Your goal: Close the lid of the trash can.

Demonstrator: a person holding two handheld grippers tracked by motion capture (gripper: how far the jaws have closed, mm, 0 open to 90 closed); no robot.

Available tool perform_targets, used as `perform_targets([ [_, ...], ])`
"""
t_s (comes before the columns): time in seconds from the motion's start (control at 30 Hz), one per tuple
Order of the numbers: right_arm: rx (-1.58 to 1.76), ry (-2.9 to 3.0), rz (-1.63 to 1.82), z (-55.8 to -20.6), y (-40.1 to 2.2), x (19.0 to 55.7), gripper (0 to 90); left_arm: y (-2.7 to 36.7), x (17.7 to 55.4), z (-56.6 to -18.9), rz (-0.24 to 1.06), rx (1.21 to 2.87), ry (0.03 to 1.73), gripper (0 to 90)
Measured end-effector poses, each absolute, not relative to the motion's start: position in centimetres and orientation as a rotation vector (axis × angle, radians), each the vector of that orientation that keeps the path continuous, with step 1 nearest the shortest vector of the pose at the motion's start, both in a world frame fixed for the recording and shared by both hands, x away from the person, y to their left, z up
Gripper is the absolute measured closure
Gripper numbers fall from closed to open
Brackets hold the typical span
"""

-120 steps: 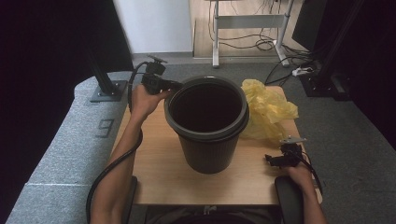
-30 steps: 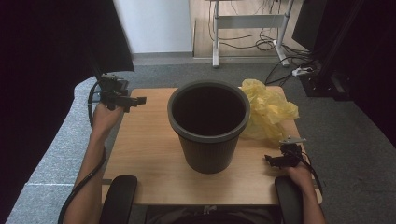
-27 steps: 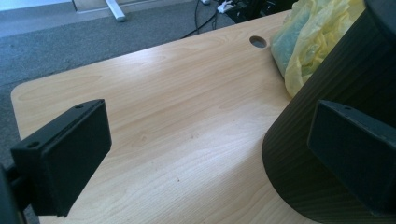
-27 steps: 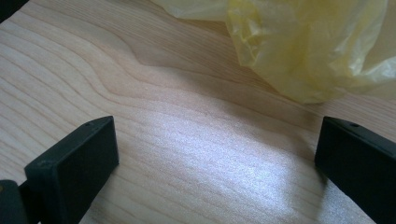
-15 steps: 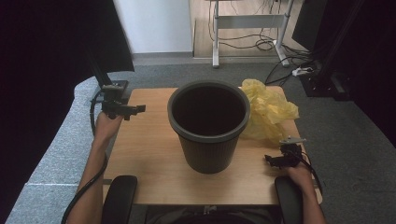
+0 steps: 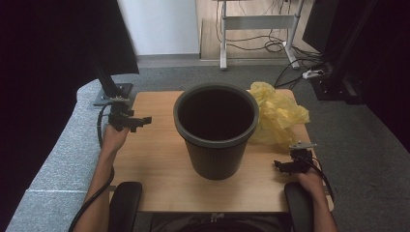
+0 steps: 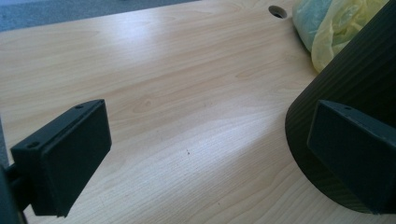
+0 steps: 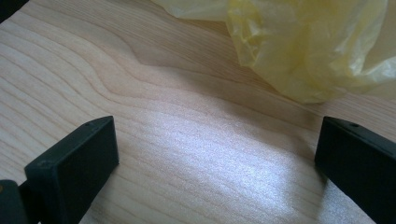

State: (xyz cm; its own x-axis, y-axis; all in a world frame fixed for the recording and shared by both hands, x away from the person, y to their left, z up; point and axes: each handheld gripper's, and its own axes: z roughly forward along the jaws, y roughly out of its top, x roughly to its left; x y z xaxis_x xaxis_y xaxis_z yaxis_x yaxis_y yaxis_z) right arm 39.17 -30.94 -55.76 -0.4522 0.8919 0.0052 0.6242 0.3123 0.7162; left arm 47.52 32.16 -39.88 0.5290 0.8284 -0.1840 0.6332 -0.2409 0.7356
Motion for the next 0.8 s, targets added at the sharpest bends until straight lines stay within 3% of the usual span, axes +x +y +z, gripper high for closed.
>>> perform_targets([
  [0.8,1.35,2.192,0.928,-55.8,-30.9,39.2,0.0,32.4,47.2,-46.0,0.236,1.96,1.204,0.0],
])
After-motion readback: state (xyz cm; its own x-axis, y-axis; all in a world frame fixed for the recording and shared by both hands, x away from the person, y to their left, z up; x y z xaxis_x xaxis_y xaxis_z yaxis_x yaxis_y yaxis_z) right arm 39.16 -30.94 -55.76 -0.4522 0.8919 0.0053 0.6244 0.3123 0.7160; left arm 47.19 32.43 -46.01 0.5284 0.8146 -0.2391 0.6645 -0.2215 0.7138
